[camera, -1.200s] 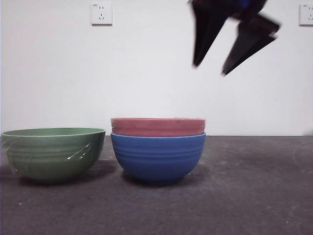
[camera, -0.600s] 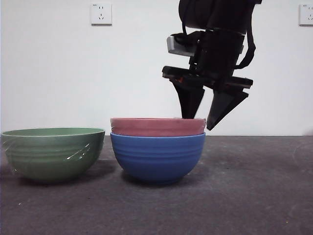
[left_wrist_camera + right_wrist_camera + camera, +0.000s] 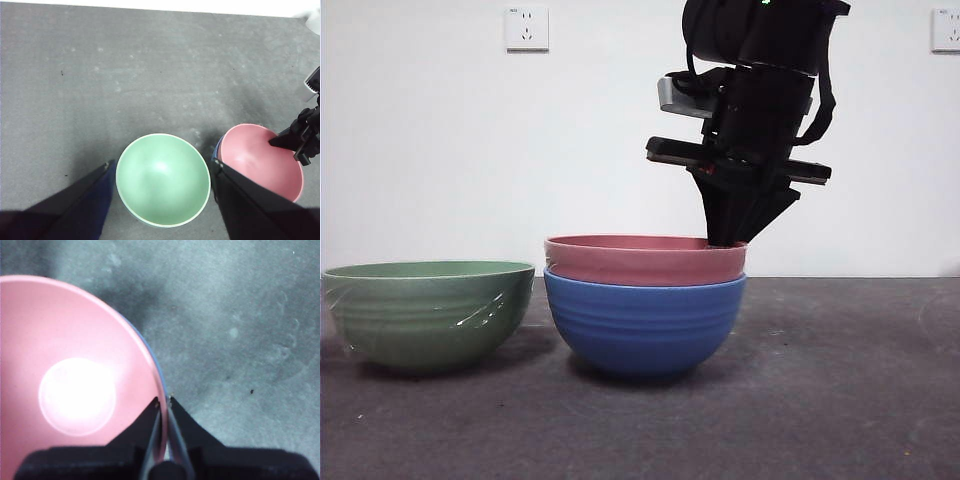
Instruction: Pick up the green bowl on the top,put the green bowl on the left,pick up the red bowl in the middle,put the red bowl on the right
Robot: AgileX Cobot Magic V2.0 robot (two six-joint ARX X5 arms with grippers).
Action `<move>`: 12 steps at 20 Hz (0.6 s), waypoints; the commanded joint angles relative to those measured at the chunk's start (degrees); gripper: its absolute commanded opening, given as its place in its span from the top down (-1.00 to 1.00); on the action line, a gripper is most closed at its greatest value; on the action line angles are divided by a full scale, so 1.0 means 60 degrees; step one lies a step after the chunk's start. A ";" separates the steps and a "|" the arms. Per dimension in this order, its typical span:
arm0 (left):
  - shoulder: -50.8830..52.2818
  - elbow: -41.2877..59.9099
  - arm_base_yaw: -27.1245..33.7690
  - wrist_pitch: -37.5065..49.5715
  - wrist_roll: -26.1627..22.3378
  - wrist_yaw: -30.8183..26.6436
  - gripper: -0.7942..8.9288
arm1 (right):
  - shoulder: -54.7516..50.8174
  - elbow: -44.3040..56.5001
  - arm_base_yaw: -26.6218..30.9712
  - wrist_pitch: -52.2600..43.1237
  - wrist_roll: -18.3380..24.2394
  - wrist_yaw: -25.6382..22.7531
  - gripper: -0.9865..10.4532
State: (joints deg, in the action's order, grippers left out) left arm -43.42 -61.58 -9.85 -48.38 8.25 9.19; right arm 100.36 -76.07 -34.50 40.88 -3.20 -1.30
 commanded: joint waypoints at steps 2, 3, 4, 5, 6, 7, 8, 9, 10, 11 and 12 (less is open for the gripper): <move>-0.0007 0.0036 0.0007 0.0055 0.0091 -0.0015 0.18 | -0.0051 -0.0288 -0.0011 0.0018 0.0051 -0.0055 0.85; -0.0007 0.0036 0.0007 0.0055 0.0087 -0.0015 0.18 | -0.0095 -0.0401 -0.0011 0.0029 0.0051 -0.0055 0.85; -0.0007 0.0036 0.0007 0.0058 0.0087 -0.0015 0.18 | -0.0171 -0.0539 -0.0011 0.0124 0.0051 -0.0051 0.85; -0.0007 0.0036 0.0007 0.0055 0.0087 -0.0015 0.18 | -0.0222 -0.0703 -0.0011 0.0255 0.0051 -0.0055 0.85; -0.0007 0.0036 0.0007 0.0055 0.0087 -0.0015 0.18 | -0.0280 -0.0878 -0.0011 0.0397 0.0051 -0.0051 0.85; -0.0011 0.0036 0.0007 0.0062 0.0087 -0.0015 0.18 | -0.0382 -0.1053 0.0000 0.0590 0.0055 -0.0055 0.85; -0.0011 0.0036 0.0007 0.0084 0.0087 -0.0015 0.18 | -0.0466 -0.1249 0.0007 0.0794 0.0055 -0.0055 0.85; -0.0011 0.0036 0.0007 0.0120 0.0087 -0.0015 0.18 | -0.0623 -0.1373 0.0033 0.0889 0.0058 -0.0055 0.85; -0.0011 0.0036 0.0007 0.0138 0.0087 -0.0015 0.18 | -0.0823 -0.1428 0.0080 0.0925 0.0062 -0.0044 0.85; -0.0011 0.0036 0.0007 0.0138 0.0084 -0.0015 0.18 | -0.1049 -0.1428 0.0131 0.0929 0.0102 -0.0036 0.85; -0.0029 0.0036 0.0007 0.0138 0.0080 -0.0015 0.18 | -0.1300 -0.1428 0.0182 0.0991 0.0120 -0.0051 0.85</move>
State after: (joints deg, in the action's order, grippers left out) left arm -43.59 -61.58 -9.85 -48.01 8.25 9.19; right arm 92.84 -84.36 -33.54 47.11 -2.94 -1.58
